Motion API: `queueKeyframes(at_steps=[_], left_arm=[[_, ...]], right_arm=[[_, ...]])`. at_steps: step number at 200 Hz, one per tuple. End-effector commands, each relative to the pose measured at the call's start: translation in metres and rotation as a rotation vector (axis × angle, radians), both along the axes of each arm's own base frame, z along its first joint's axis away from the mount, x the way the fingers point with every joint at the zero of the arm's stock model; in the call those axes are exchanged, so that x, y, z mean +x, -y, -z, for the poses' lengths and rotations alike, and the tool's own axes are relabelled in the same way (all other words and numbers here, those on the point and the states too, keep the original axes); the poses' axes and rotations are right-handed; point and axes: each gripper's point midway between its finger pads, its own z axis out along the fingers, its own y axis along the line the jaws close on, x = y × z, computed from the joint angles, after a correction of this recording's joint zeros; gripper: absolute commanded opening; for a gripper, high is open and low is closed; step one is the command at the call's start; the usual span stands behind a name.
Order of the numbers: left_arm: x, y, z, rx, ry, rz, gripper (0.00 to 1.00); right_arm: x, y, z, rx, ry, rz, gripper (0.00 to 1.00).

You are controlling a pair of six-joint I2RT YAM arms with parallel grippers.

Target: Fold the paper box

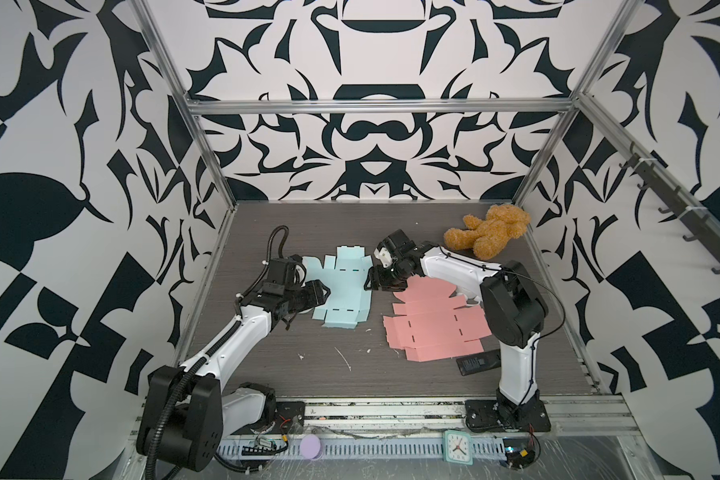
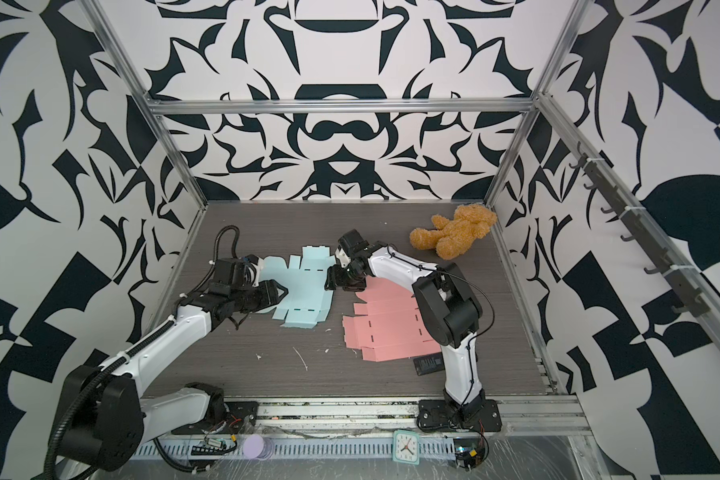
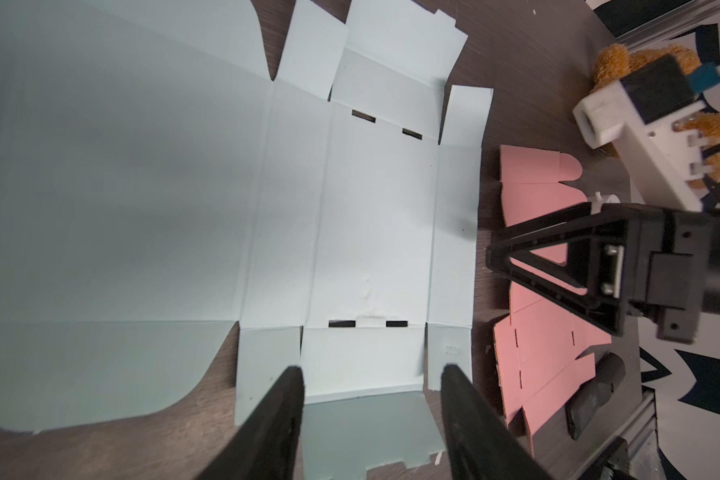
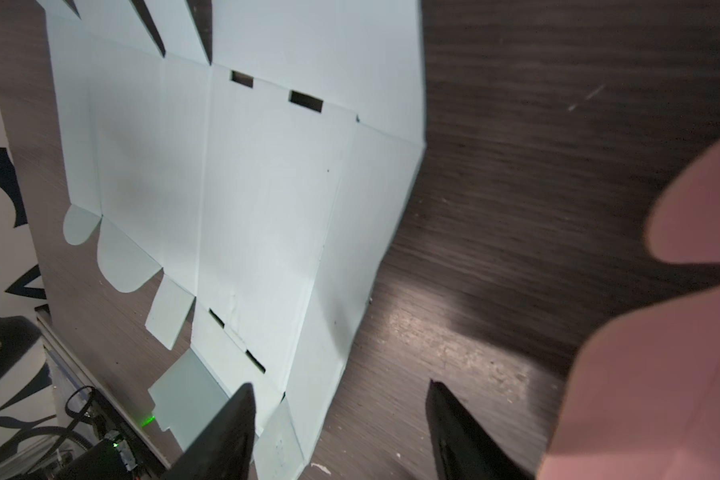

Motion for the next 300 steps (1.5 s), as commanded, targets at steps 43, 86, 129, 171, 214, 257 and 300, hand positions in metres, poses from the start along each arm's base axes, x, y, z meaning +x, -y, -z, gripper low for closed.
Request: queueKeyframes(at_steps=[43,86,129,171,214,257,300], left_arm=[[-0.01,-0.001,0.002,-0.002,-0.015,0.002,0.56],[-0.01,-0.001,0.0,0.0,-0.013,0.003,0.56],[-0.012,-0.002,0.002,0.003,-0.018,0.0,0.56],[-0.013,-0.003,0.0,0.0,-0.017,-0.002,0.56],[-0.014,-0.004,-0.001,0.004,-0.014,-0.005,0.56],[-0.019,-0.007,0.0,0.013,-0.017,-0.012,0.56],[-0.022,-0.009,0.006,0.023,-0.032,-0.016,0.57]], right_arm=[[0.006,-0.014,0.002,0.07,-0.014,0.015,0.53],[0.009,-0.021,0.007,0.105,-0.033,0.025,0.41],[0.011,-0.025,0.009,0.117,-0.039,0.029,0.31],[0.013,-0.026,0.008,0.12,-0.034,0.028,0.21],[0.008,-0.022,0.0,0.101,-0.021,-0.006,0.12],[-0.002,-0.011,-0.011,0.05,-0.008,-0.075,0.1],[-0.023,0.0,-0.02,-0.093,-0.012,-0.238,0.11]])
